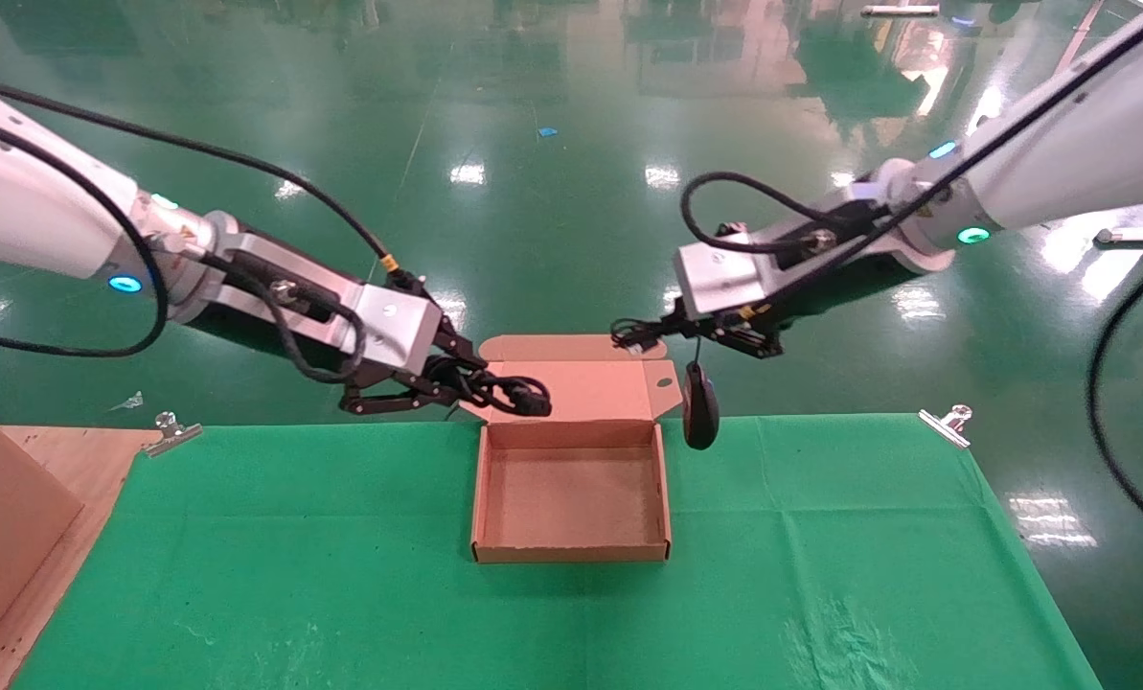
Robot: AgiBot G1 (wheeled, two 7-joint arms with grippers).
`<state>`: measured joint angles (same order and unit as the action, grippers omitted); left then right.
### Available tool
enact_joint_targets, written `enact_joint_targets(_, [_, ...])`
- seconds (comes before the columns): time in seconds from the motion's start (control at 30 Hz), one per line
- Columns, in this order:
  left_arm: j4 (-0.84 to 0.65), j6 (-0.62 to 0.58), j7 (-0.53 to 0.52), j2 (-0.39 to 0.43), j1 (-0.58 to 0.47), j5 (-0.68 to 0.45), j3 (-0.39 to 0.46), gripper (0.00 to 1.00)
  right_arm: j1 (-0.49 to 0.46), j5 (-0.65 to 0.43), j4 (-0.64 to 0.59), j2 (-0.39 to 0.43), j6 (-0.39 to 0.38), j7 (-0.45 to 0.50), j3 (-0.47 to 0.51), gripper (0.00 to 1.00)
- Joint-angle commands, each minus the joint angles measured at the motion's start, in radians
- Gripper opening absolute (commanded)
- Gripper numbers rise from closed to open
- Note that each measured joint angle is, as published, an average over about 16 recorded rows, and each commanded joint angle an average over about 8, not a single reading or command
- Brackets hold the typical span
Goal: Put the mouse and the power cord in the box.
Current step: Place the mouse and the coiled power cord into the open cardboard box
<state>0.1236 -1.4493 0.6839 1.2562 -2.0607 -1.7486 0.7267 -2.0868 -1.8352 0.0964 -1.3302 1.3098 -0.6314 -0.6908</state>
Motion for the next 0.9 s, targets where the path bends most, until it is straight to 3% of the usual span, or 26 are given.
enact_joint_targets(0.03, [-0.008,0.012,0.007,0.017,-0.010,0.003,-0.002,0.00,-0.008,0.002,-0.001,-0.017,-0.012,0.000,0.001,0.00])
enact_joint_targets(0.3, [-0.034,0.102,0.097,0.054,0.034,0.043,-0.030,0.00,0.006,0.019,0.035,-0.022,-0.011,0.011,-0.003,0.00])
enact_joint_targets(0.57, [0.036,0.522,0.280,0.100,0.256,0.125,-0.085,0.00,-0.009,0.037,0.033,-0.014,0.033,0.012,-0.006,0.00])
enact_joint_targets(0.73, [0.140,0.723,0.293,0.116,0.400,0.203,-0.093,0.00,-0.006,0.040,0.015,-0.006,0.050,-0.004,-0.009,0.00])
enact_joint_targets(0.9, [0.260,0.861,0.267,0.121,0.515,0.264,-0.027,0.00,0.009,0.043,-0.011,0.000,0.051,-0.021,-0.009,0.00])
